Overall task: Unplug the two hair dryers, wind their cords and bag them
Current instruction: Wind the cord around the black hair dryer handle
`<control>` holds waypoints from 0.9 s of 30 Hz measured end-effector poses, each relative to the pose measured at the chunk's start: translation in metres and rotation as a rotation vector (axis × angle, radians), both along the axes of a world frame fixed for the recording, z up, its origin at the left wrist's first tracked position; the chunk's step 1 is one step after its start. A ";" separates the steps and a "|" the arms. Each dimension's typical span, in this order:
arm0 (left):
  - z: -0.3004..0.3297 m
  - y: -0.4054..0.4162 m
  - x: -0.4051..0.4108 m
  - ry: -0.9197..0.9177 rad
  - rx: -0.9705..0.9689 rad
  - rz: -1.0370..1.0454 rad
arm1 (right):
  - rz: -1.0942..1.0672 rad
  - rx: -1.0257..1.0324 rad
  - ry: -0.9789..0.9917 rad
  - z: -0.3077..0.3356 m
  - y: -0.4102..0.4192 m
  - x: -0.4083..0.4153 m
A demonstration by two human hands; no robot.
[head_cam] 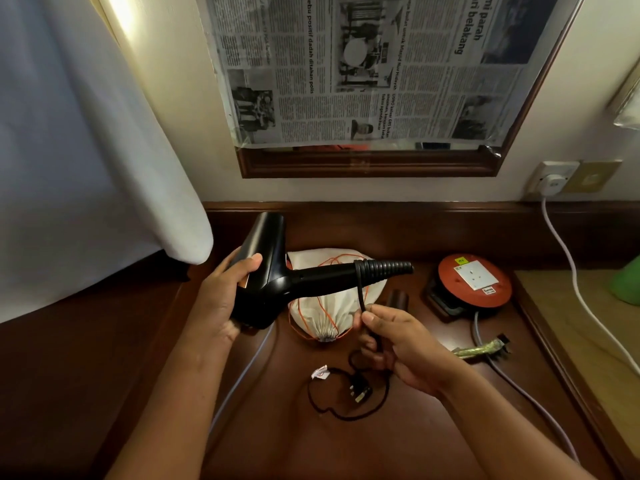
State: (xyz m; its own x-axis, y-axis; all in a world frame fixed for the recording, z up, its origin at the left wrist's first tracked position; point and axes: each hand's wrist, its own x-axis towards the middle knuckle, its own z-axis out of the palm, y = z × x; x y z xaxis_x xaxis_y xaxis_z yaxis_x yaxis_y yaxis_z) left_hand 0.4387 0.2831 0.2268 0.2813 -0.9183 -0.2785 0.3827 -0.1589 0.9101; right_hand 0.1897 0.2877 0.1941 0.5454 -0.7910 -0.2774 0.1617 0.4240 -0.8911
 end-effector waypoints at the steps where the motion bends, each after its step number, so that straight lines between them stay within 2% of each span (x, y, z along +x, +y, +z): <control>1: 0.000 0.000 0.001 -0.004 -0.002 -0.007 | 0.005 -0.006 -0.020 -0.001 0.001 -0.001; 3: 0.000 0.001 0.002 -0.014 -0.004 -0.022 | -0.002 -0.050 0.048 -0.006 0.001 -0.001; 7: 0.002 0.003 -0.001 -0.004 0.002 -0.033 | -0.032 -0.151 0.328 -0.016 -0.001 0.002; 12: 0.003 0.002 0.002 0.056 0.019 -0.043 | -0.002 -0.096 0.426 -0.026 -0.001 0.001; 14: 0.004 0.001 0.004 0.068 0.032 -0.043 | 0.023 -0.079 0.371 -0.028 -0.001 0.002; 19: 0.006 0.001 0.011 0.121 0.045 -0.048 | 0.015 0.042 -0.035 -0.030 0.001 -0.001; 21: 0.007 0.001 0.013 0.125 0.055 -0.063 | 0.025 0.015 -0.068 -0.029 0.002 -0.001; 23: 0.009 0.002 0.013 0.120 0.054 -0.072 | 0.033 -0.081 0.064 -0.025 0.004 0.001; 25: 0.011 0.002 0.013 0.121 0.049 -0.079 | 0.013 -0.263 0.332 -0.022 0.004 0.004; 27: 0.012 0.003 0.014 0.126 0.047 -0.090 | -0.055 -0.392 0.506 -0.026 0.001 0.009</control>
State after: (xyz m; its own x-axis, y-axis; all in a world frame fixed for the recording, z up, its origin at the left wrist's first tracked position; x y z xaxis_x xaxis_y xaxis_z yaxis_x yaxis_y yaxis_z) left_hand 0.4523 0.2862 0.2390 0.1583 -0.9236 -0.3492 0.4753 -0.2387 0.8468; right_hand 0.1991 0.2888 0.1685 0.3784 -0.9091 -0.1744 -0.3073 0.0544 -0.9500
